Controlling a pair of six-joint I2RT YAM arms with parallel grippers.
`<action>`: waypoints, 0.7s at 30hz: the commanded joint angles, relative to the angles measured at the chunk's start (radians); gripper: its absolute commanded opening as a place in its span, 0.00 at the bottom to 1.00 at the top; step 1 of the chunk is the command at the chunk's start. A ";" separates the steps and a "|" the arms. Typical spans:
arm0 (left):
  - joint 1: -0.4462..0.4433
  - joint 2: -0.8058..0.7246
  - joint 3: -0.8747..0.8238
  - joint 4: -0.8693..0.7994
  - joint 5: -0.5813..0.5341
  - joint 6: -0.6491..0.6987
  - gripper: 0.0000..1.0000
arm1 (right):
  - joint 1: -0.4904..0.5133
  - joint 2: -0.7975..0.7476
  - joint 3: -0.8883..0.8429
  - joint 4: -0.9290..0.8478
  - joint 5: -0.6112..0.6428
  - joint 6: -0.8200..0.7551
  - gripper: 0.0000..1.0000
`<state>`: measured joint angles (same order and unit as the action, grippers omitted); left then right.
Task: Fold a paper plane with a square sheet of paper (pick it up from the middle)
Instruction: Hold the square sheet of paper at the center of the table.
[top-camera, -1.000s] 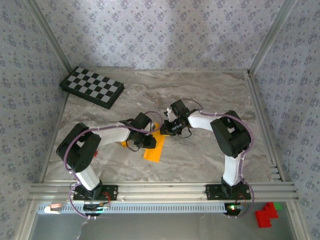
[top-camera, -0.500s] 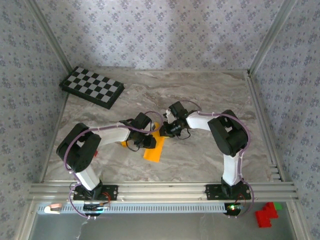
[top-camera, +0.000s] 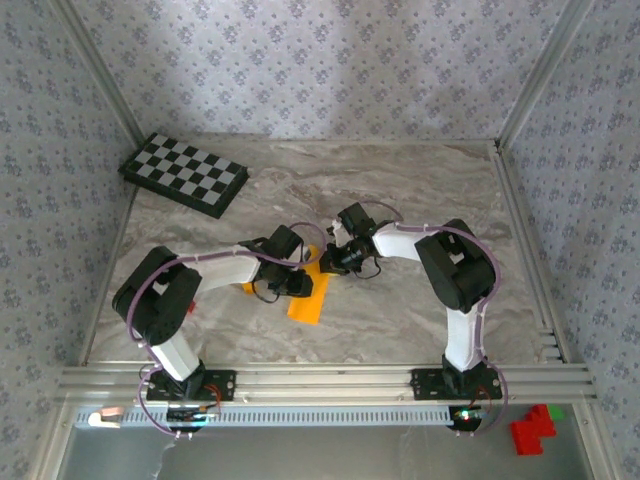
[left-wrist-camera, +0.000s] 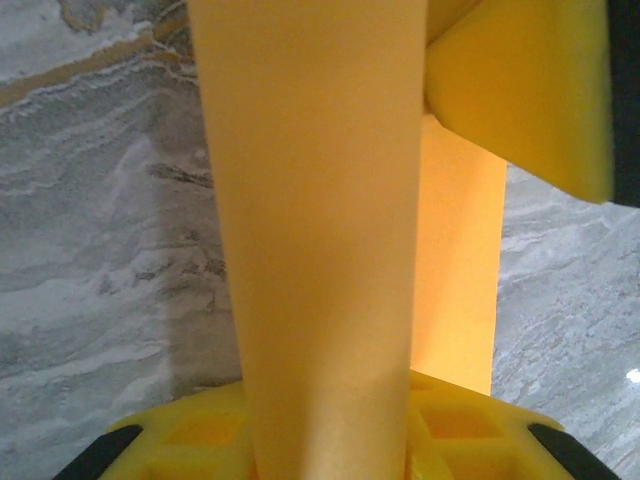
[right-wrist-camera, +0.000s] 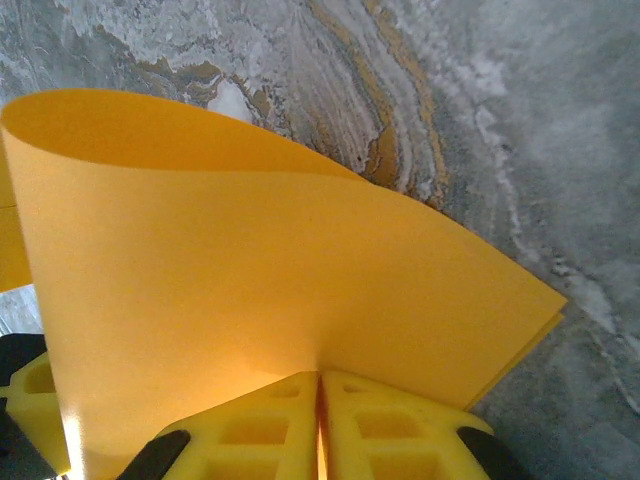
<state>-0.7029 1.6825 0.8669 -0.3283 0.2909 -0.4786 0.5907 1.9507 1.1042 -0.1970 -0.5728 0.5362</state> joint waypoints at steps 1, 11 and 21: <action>0.024 0.030 -0.073 -0.261 -0.200 0.011 0.32 | -0.004 0.068 -0.045 -0.082 0.119 0.005 0.12; 0.023 -0.052 -0.011 -0.315 -0.191 -0.002 0.50 | 0.001 0.074 -0.060 -0.084 0.141 0.004 0.11; 0.022 -0.248 0.056 -0.379 -0.159 -0.035 0.63 | 0.002 0.078 -0.067 -0.073 0.143 0.004 0.11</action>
<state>-0.6807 1.5093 0.8848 -0.6434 0.1406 -0.4950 0.5907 1.9507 1.0950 -0.1837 -0.5728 0.5362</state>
